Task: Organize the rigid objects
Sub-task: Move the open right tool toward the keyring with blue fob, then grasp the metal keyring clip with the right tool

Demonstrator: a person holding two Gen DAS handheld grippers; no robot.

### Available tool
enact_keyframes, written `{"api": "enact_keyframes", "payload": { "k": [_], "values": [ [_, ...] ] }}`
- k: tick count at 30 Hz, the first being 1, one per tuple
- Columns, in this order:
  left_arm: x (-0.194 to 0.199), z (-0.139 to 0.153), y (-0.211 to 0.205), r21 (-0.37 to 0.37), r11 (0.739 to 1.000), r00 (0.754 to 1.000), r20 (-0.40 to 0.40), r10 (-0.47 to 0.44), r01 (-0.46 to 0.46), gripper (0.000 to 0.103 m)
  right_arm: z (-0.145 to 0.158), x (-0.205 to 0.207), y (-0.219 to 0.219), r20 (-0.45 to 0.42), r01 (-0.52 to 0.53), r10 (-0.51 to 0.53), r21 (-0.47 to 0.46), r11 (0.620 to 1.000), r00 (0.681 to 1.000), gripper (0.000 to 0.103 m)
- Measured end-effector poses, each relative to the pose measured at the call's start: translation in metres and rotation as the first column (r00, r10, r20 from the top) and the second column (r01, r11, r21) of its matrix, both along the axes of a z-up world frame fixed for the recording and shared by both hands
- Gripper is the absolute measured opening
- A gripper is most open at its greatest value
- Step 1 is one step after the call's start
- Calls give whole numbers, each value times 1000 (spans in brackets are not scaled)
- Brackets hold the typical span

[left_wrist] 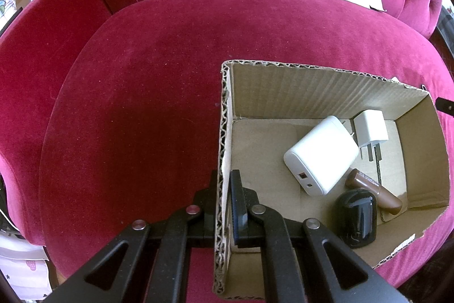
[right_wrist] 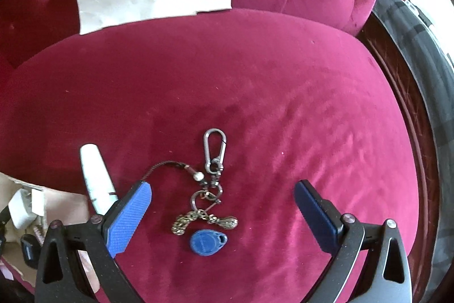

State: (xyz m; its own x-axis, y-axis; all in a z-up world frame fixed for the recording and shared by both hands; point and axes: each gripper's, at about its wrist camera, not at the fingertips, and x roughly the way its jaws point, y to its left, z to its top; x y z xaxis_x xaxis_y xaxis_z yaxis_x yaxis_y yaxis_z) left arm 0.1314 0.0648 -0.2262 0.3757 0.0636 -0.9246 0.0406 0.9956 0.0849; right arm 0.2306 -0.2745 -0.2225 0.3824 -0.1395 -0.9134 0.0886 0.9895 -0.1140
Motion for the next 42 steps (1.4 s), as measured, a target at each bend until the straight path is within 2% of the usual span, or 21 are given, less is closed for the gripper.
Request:
{"api": "enact_keyframes", "payload": {
  "k": [16, 19, 21, 27, 40, 42],
  "values": [
    [1, 0, 0, 0, 1000, 1000, 0, 1, -1, 6, -45, 13, -17, -89, 42, -40, 19, 999, 995, 103],
    [1, 0, 0, -1, 1000, 1000, 0, 1, -1, 6, -49, 13, -18, -102, 56, -51, 48, 997, 994, 103],
    [1, 0, 0, 1, 1000, 1000, 0, 1, -1, 6, -55, 15, -26, -120, 90, -78, 101, 991, 990, 103],
    [1, 0, 0, 0, 1000, 1000, 0, 1, -1, 6, -60, 11, -28, -97, 79, -69, 101, 992, 993, 103],
    [1, 0, 0, 0, 1000, 1000, 0, 1, -1, 6, -60, 20, -26, -119, 79, -68, 92, 993, 991, 103],
    [1, 0, 0, 0, 1000, 1000, 0, 1, -1, 6, -60, 19, -24, -113, 72, -62, 90, 993, 992, 99]
  ]
}}
